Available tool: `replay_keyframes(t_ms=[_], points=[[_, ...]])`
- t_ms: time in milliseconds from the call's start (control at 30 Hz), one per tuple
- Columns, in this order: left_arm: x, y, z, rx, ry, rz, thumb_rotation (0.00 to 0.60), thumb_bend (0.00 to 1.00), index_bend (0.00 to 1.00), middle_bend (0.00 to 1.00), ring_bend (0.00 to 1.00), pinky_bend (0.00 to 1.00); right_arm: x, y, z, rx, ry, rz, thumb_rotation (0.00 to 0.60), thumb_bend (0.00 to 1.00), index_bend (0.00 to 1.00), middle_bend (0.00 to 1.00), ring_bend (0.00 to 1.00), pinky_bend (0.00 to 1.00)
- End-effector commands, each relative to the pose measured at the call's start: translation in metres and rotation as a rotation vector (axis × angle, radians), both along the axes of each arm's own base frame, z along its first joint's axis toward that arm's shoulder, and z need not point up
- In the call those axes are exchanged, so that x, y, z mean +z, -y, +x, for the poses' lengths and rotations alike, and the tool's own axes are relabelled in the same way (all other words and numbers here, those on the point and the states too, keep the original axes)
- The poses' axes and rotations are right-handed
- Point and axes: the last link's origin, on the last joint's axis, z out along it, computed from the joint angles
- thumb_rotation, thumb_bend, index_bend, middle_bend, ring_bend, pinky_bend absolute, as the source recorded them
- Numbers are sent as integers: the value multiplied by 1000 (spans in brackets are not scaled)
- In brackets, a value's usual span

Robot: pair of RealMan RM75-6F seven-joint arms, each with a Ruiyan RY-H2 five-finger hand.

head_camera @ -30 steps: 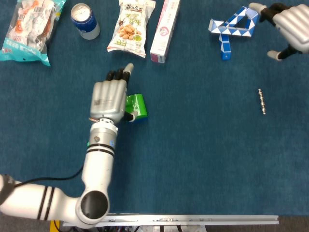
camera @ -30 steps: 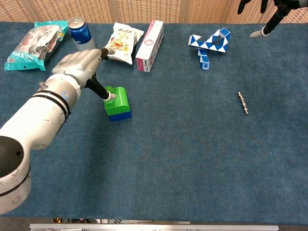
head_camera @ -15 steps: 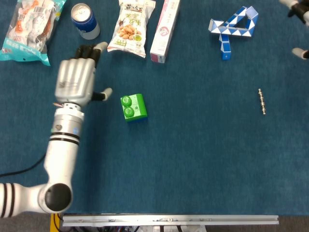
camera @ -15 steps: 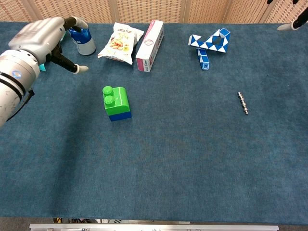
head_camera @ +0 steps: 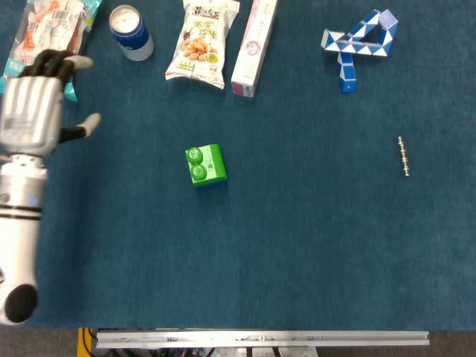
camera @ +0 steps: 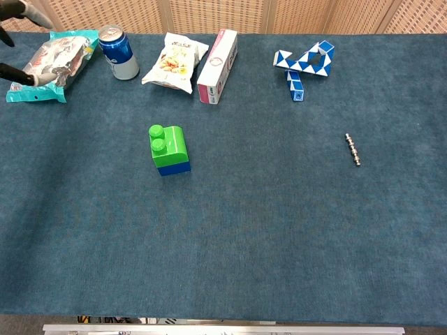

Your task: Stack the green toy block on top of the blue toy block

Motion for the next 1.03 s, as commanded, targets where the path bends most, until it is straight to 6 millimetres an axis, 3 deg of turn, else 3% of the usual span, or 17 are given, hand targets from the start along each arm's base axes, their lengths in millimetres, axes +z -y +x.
replay_keyframes(t_ms=[33,233,500,767,1033], points=[[16,16,-20,-2,-38,16,600,153,296,284,203,375,1,-35,-24,-23,-5,-55,600,191,65,353,191,372],[27,41,-40,10,-101,7,600,152,297,282,203,353,5,-71,-41,-33,24,-114,600,189,67,365,195,372],[32,72,-47,23,-103,26,600,152,297,282,204,348,15,-101,-48,-53,29,-128,600,188,67,365,195,372],[41,97,-55,100,-112,43,600,152,301,283,204,341,18,-109,-48,-39,34,-123,600,188,67,365,201,372],[43,103,-59,127,-131,42,600,152,310,284,204,337,9,-109,-46,-32,40,-95,600,188,67,365,201,372]])
